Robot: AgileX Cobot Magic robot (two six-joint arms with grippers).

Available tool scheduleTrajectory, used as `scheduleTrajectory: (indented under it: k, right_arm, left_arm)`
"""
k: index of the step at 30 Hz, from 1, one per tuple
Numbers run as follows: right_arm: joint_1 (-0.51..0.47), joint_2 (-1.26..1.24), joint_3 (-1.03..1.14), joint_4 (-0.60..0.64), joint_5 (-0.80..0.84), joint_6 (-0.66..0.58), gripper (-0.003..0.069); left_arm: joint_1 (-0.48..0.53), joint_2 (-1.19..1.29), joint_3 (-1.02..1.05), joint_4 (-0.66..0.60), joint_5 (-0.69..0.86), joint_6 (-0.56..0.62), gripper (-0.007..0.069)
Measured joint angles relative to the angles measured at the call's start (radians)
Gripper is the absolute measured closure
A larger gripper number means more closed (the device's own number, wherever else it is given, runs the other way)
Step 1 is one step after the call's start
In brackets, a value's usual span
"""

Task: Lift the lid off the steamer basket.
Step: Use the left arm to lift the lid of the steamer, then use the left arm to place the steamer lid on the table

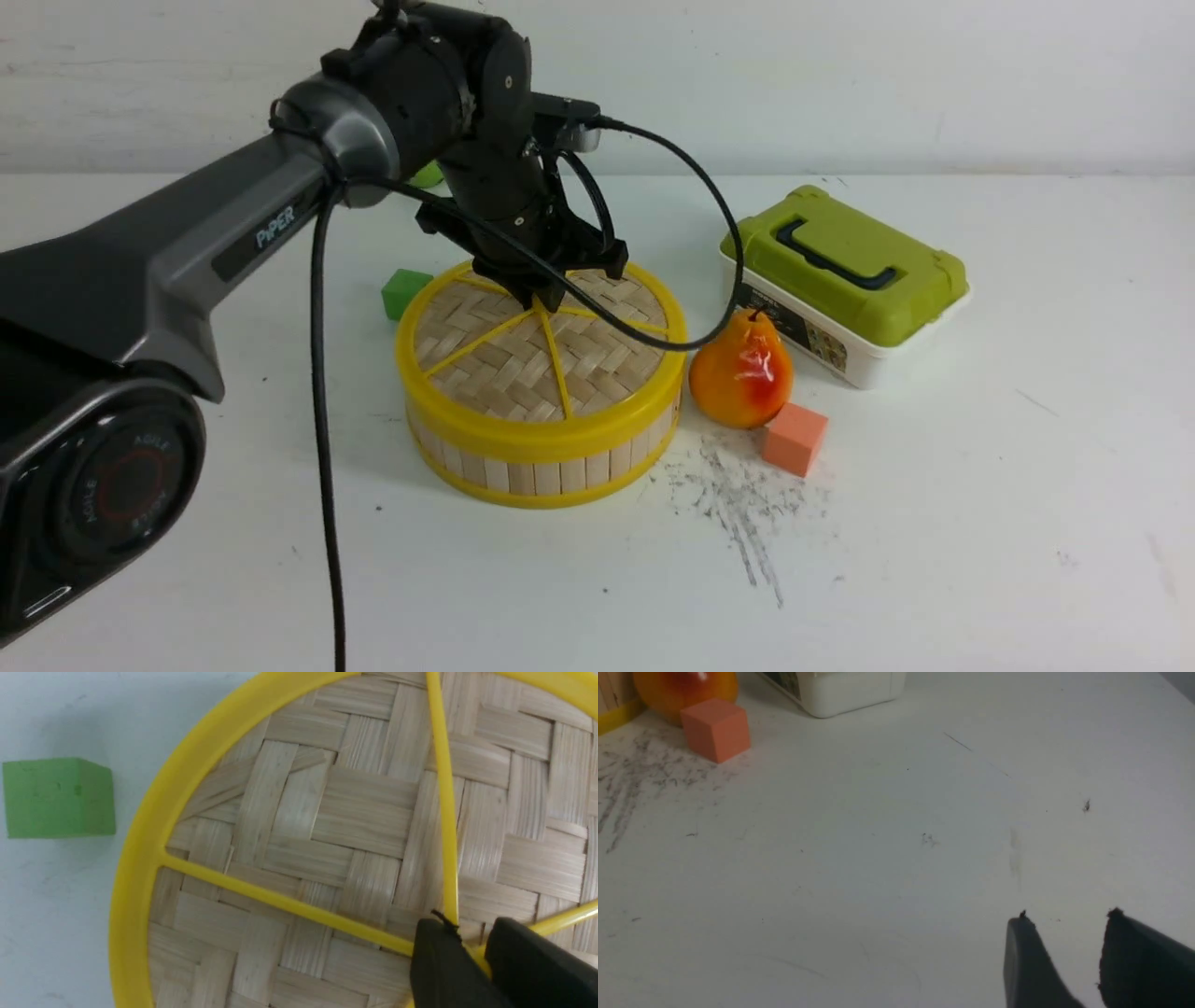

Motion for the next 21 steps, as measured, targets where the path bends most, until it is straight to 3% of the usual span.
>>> scheduleTrajectory:
  k: [8, 15, 18, 21]
  right_arm:
    - [0.000, 0.000, 0.000, 0.000, 0.000, 0.000, 0.0419]
    - [0.000, 0.000, 0.000, 0.000, 0.000, 0.000, 0.0419]
    - [0.000, 0.000, 0.000, 0.000, 0.000, 0.000, 0.0419]
    - [0.000, 0.000, 0.000, 0.000, 0.000, 0.000, 0.0419]
  left_arm:
    - [-0.018, -0.039, -0.051, 0.055, 0.067, -0.056, 0.0517]
    - [-0.015, -0.253, -0.081, 0.217, 0.129, -0.085, 0.0517]
    - [0.012, -0.345, -0.085, 0.254, 0.167, -0.089, 0.0517]
    - [0.108, -0.432, -0.046, 0.249, 0.167, -0.100, 0.0517]
